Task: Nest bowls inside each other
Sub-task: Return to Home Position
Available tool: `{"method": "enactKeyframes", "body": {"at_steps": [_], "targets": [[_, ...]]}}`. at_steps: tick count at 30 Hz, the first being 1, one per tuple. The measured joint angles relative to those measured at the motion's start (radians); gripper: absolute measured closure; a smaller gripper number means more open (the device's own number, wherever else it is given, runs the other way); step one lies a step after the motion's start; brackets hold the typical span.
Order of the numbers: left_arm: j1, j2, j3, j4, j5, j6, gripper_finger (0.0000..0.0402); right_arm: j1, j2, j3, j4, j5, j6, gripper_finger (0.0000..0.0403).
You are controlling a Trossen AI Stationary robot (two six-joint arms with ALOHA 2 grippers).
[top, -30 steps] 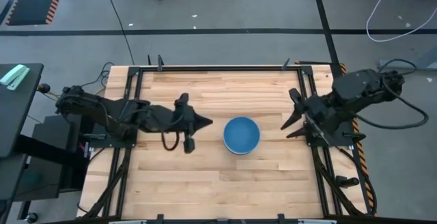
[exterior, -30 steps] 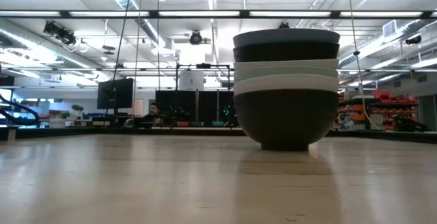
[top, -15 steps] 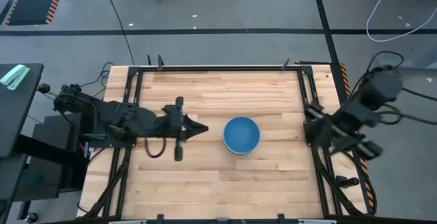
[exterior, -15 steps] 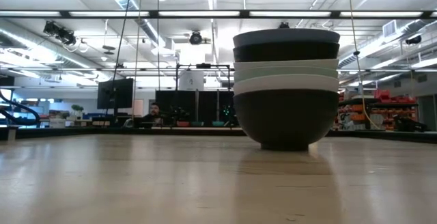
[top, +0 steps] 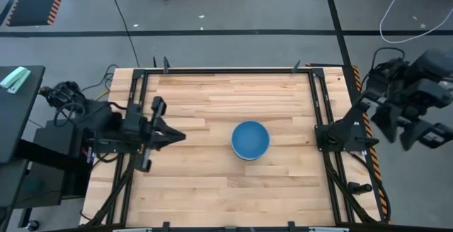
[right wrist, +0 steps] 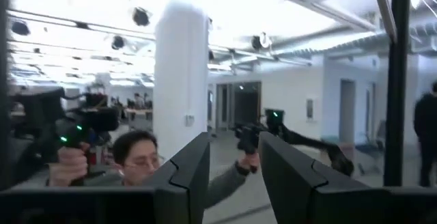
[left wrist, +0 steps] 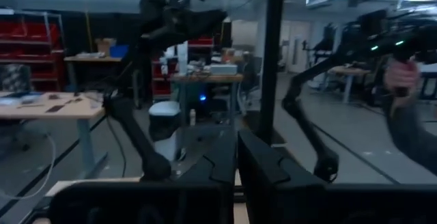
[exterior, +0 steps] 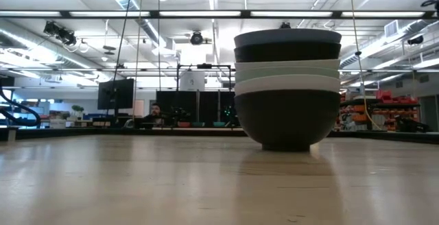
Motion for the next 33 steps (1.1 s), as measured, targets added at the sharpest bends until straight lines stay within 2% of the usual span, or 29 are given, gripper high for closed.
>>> {"method": "enactKeyframes", "body": {"at_steps": [5,11,15,19,23,33], "targets": [[-0.035,-0.034,-0.001,-0.054,-0.009,0.001,0.0370,0.031,-0.063,-0.049,0.004,0.000,-0.002,0.0269],[-0.061,-0.112,-0.040,-0.120,-0.148,-0.058,0.0376,0.032,-0.219,-0.167,0.052,0.000,0.022,0.0269],[-0.063,-0.173,-0.114,-0.117,-0.189,-0.106,0.0381,0.032,-0.323,-0.296,0.081,0.000,0.055,0.0269],[-0.063,-0.236,-0.211,-0.105,-0.224,-0.145,0.0383,0.032,-0.421,-0.411,0.128,0.040,0.073,0.0269],[-0.063,-0.319,-0.340,-0.009,-0.248,-0.158,0.0377,0.032,-0.500,-0.515,0.207,0.040,0.100,0.0269],[-0.064,-0.520,-0.692,0.206,-0.237,-0.203,0.0373,0.032,-0.576,-0.733,0.341,0.042,0.153,0.0269]]}}
